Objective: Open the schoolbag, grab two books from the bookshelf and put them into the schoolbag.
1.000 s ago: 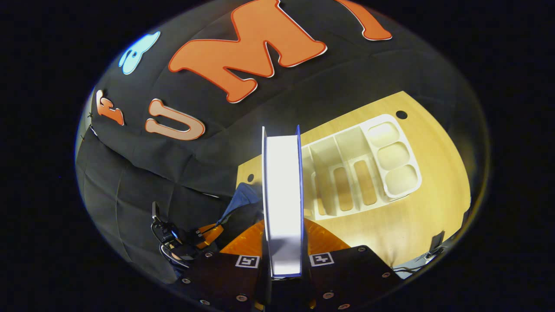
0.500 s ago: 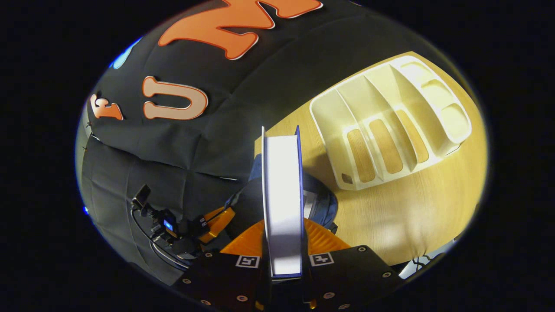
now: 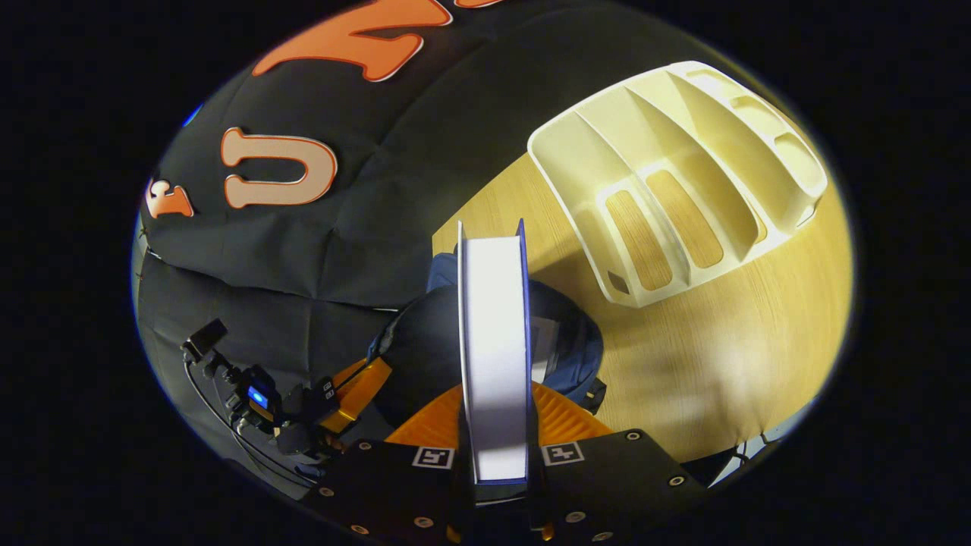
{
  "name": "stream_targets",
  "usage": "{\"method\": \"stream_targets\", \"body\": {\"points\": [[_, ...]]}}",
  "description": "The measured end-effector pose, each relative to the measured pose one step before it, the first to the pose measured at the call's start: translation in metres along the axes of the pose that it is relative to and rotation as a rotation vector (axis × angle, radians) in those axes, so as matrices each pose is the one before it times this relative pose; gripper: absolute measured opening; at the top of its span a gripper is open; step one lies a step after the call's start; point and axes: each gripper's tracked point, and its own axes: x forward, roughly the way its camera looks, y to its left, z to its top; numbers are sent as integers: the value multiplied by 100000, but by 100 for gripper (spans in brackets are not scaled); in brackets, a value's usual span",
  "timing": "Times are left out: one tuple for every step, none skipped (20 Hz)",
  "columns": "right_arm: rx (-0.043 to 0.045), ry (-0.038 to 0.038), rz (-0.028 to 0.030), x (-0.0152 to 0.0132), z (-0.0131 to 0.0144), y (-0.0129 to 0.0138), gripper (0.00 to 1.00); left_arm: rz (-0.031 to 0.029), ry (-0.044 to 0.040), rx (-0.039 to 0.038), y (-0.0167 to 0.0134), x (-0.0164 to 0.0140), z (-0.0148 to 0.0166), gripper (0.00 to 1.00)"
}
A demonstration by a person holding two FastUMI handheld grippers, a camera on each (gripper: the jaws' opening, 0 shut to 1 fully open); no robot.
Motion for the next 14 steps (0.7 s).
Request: {"method": "stream_targets", "body": {"points": [[1509,416,1042,750,-448,138,27,-290,98,-276,-147,6,1,1],[1595,-266,-226,810,-454,-328,27,-221,-215,-162,-93,150,76,1],[-181,1229,273,1093,-665,-275,27,-243,267,-113,-165,178,-54,1],[993,853,668,820,-708,-24,27,-484,172,456,-299,177,49,1],[255,848,762,1023,-579,52,27,-182,446,561,-120,59,-197,1],[590,13,-136,1021,-215,-104,27,62,281,616,-11,175,-120,1],[653,-451,-126,1045,-130,44,27,113,613,251,-88,178,-192,1],[895,-812,-103,852,-122,186,27,-114,-62,479,-187,39,85,0],[822,-1276,681,639,168,230,27,-115,-377,239,-98,12,197,1],[1012,-1003,365,860,12,268,27,94,-529,447,-130,-83,170,1],[-386,-568,414,561,-47,235,27,81,-362,222,-40,-60,-48,1],[104,-879,323,319,-174,73,27,-50,166,-16,-249,-42,133,0],[435,-1003,329,427,121,144,27,-500,-100,-136,-92,56,32,0],[-57,-727,219,417,-38,293,27,-909,141,149,-323,66,38,1]]}}
